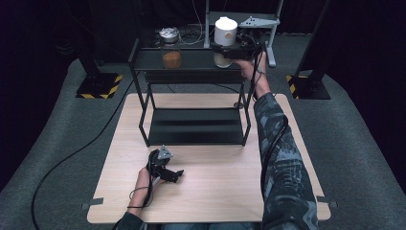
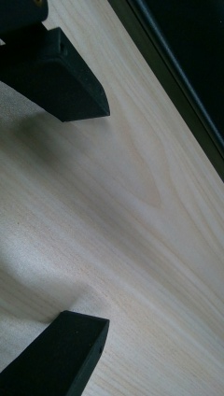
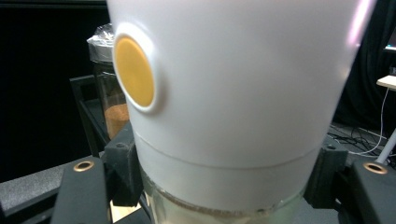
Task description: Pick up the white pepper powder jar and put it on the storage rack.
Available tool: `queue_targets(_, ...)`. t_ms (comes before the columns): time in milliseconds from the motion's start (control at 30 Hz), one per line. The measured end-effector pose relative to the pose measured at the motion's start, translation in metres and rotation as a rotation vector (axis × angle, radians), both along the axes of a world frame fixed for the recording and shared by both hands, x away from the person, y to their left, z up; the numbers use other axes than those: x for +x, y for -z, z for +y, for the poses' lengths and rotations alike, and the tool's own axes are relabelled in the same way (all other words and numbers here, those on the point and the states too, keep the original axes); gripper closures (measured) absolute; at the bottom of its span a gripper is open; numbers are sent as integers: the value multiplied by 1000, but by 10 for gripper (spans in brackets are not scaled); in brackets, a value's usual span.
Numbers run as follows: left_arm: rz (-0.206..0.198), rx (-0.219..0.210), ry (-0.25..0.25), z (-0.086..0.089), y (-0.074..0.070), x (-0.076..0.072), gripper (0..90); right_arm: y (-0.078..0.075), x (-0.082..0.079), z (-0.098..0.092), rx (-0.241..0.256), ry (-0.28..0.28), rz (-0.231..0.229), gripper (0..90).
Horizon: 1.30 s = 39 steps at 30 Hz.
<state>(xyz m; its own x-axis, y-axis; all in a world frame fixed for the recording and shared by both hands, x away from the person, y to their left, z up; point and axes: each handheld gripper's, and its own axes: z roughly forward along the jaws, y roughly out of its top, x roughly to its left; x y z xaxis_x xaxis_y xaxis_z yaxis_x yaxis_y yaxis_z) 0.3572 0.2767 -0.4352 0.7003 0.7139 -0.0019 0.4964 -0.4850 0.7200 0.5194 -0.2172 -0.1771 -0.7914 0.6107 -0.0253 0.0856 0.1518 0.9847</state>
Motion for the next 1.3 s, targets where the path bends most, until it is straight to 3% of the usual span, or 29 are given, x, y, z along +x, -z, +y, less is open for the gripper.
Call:
queue_targets(633, 0, 0, 1, 0, 0, 0, 9, 4, 9, 11, -15, 37, 34, 299)
queue_targets(1300, -1, 0, 0, 0, 0, 0, 9, 11, 9, 11, 3, 41, 26, 297)
